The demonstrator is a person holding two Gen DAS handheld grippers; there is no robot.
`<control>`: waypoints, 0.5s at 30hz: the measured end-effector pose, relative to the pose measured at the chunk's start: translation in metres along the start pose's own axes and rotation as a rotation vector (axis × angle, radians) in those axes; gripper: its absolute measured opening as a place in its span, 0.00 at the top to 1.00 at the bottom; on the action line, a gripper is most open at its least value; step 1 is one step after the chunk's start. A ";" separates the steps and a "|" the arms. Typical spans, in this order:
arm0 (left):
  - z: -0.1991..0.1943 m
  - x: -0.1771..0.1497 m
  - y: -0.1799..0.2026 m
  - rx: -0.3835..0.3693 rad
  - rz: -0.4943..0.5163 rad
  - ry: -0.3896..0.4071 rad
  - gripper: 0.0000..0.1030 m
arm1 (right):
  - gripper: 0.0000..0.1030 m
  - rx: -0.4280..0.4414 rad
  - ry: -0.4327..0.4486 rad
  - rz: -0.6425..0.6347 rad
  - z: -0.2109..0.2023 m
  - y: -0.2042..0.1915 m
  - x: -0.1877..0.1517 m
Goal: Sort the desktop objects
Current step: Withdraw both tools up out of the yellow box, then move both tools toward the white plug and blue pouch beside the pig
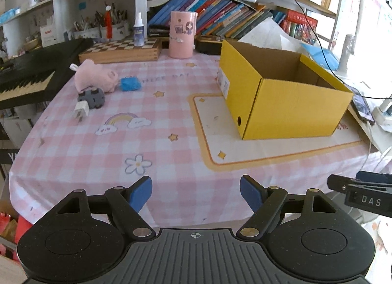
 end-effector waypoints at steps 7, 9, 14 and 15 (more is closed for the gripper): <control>-0.013 -0.014 -0.019 -0.001 -0.004 -0.013 0.17 | 0.39 0.040 -0.010 -0.026 -0.012 -0.030 -0.015; -0.017 -0.018 -0.026 0.003 -0.007 -0.016 0.17 | 0.38 0.050 -0.013 -0.033 -0.014 -0.039 -0.019; -0.028 -0.024 -0.046 0.024 -0.020 -0.008 0.17 | 0.38 0.083 -0.022 -0.053 -0.018 -0.064 -0.028; -0.030 -0.025 -0.050 0.028 -0.023 -0.006 0.17 | 0.38 0.091 -0.023 -0.059 -0.019 -0.069 -0.029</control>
Point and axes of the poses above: each gripper's, at about its wrist camera, not at the fingertips, and z roughly the way its jaws point, y to its right, x to its top, the point moved 10 cm from there along z, roughly the way its jaws point, and after that the axes turned 1 degree about -x, right-handed, at the moved point
